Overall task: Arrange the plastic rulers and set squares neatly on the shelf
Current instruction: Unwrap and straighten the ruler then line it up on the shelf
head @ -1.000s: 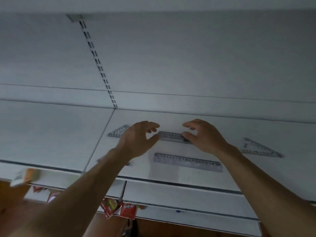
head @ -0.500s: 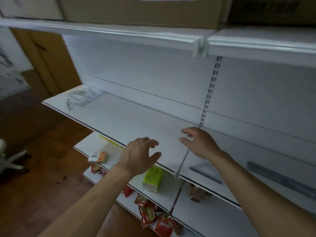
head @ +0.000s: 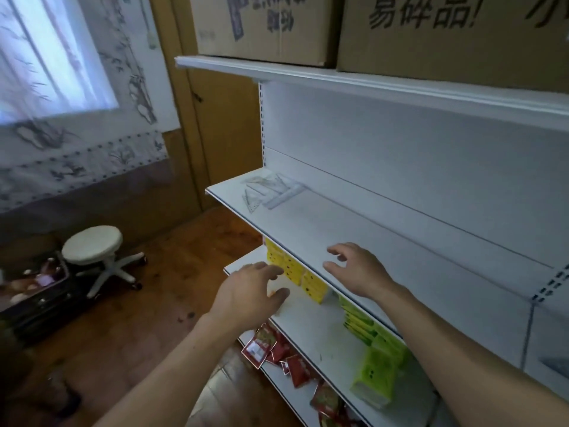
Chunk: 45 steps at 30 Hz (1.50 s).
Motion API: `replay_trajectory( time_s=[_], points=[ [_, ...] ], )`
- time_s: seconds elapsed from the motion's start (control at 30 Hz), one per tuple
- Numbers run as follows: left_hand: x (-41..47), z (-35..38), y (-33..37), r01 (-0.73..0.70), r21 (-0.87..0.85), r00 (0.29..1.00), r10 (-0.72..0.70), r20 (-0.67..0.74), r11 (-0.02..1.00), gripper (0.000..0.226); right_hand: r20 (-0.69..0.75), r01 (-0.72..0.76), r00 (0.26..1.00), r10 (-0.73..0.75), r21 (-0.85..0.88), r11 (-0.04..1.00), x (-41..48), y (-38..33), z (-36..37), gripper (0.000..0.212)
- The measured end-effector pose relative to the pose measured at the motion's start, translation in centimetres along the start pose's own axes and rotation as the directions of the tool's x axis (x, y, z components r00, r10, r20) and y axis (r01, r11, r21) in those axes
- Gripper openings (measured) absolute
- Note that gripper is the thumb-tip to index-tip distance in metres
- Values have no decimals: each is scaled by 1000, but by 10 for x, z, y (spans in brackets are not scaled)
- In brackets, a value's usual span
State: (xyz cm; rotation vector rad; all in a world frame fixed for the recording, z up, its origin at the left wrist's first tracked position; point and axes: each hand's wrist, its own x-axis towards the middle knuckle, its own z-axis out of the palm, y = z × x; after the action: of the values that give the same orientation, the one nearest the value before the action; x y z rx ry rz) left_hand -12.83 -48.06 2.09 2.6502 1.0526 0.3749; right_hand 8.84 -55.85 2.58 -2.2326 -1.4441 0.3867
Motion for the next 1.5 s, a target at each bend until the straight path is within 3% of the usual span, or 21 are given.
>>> replay_trajectory(
  time_s=[0.57, 0.67, 0.8, 0.93, 1.17, 1.23, 1.37, 1.5],
  points=[
    [186, -12, -183, 83, 39, 996, -82, -22, 996, 36, 55, 141, 989, -141, 4, 990, 279, -86, 100, 44],
    [205, -11, -203, 84, 11, 996, -85, 12, 996, 37, 70, 129, 990, -126, -43, 991, 305, -87, 115, 48],
    [240, -9, -229, 34, -53, 999, -32, 26, 998, 36, 75, 33, 997, -15, -246, 969, 335, -83, 128, 72],
    [279, -6, -249, -58, -99, 991, 69, 111, 993, 38, 70, -94, 990, 124, -338, 937, 339, -81, 141, 84],
    [337, -7, -257, -239, -232, 937, 286, 198, 943, 40, 106, -205, 963, 248, -309, 929, 309, -87, 152, 95],
    [344, -2, -258, -296, -246, 911, 350, 217, 923, 40, 89, -207, 966, 244, -303, 930, 300, -89, 155, 107],
    [352, 11, -261, -349, -300, 863, 430, 266, 888, 40, 67, -211, 969, 239, -279, 937, 280, -97, 164, 98],
    [357, 15, -263, -365, -342, 839, 465, 282, 866, 40, 31, -158, 984, 175, -301, 940, 261, -102, 173, 102]
  ],
)
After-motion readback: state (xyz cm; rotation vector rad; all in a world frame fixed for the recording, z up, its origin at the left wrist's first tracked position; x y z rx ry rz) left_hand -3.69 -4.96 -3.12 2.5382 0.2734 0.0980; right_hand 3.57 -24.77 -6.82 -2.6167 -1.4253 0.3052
